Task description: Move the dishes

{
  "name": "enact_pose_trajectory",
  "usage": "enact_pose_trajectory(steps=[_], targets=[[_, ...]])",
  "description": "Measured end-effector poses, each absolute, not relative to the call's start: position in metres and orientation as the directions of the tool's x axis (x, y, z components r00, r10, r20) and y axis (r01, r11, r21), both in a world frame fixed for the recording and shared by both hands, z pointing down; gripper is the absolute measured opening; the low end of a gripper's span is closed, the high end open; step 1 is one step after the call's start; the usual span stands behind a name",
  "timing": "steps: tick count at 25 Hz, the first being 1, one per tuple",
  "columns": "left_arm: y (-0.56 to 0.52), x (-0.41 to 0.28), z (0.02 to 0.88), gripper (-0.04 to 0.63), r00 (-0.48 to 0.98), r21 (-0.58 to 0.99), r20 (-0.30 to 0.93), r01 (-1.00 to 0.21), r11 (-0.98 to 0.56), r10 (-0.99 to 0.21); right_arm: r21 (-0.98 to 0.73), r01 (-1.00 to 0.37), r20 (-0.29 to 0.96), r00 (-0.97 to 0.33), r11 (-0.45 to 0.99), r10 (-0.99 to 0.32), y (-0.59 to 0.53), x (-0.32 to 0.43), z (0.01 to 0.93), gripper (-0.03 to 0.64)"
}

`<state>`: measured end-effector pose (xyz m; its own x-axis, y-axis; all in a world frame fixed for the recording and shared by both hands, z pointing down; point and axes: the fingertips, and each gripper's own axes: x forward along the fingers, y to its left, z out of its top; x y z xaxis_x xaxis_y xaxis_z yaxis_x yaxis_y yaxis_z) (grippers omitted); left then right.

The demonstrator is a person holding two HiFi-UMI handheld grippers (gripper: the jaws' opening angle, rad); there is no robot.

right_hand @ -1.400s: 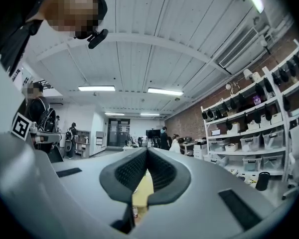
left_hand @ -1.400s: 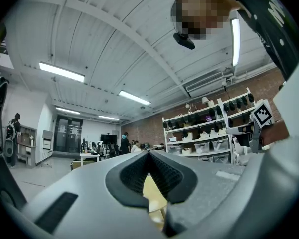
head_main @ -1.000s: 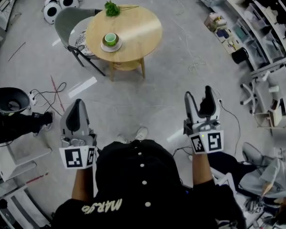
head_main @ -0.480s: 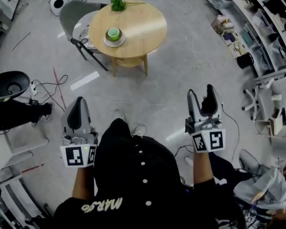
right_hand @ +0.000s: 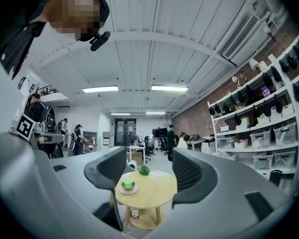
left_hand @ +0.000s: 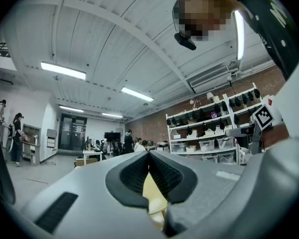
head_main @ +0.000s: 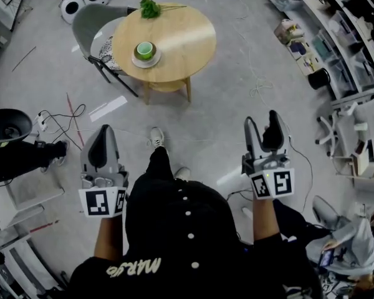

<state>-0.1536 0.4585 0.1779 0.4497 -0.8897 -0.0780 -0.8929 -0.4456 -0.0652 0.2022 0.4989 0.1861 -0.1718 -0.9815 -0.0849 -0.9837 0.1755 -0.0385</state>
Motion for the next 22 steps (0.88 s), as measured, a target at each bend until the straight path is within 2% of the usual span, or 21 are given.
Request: enact_pose_trajectory(steps=[11,22], targets=[[0.353,-0.154,0.178,0.003,0.445,-0.047,-0.088,-0.895,-0.443,-0.891,-0.018,-0.989,-0.075,-0.142,0.144,-0.987,0.397,0.211,0.179,0.267],[0.226,-0.178,0.158,0.003,0.439,-0.048,-0.114,-0.898,-0.437,-0.891,-0.006,-0.989,-0.106,-0.145,0.146,-0.984,0.264,0.185,0.153,0.264]])
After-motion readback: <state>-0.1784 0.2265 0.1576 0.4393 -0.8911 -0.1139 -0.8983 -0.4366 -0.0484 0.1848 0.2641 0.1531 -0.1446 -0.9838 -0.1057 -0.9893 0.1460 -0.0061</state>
